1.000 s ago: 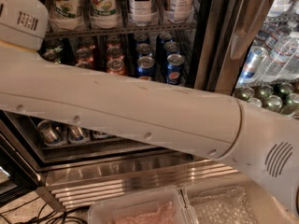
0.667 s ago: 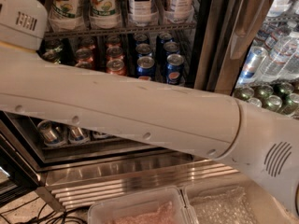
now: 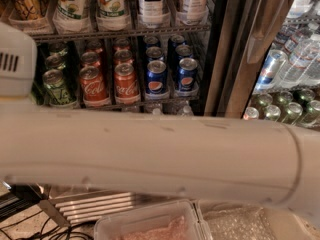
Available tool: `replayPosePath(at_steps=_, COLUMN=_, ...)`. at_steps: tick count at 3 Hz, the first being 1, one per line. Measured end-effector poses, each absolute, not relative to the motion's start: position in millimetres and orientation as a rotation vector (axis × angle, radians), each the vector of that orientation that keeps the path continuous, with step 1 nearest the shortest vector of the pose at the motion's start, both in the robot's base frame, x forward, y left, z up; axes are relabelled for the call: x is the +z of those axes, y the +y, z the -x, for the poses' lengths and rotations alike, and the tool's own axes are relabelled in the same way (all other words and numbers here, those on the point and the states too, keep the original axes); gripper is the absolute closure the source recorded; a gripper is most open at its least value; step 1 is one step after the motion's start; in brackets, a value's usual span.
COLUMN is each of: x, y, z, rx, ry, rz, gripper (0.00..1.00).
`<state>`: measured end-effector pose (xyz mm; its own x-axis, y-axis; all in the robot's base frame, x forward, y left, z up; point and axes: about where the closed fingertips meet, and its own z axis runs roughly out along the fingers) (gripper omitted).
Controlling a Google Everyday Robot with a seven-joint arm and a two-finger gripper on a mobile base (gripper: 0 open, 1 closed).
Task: Pick orange can from top shelf of fridge
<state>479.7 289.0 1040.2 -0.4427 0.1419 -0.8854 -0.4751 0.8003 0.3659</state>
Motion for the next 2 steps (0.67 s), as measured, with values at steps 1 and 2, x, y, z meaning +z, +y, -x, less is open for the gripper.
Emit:
replayPosePath(at_steps=1, x=1009, y=265, z=-426, rx=0.612, ry=1.997, rz=0.272, gripper=1.0)
replayPosePath(at_steps=2, x=986, y=246, z=-394, rx=0.552, ry=2.083, rz=0.261, gripper=1.0)
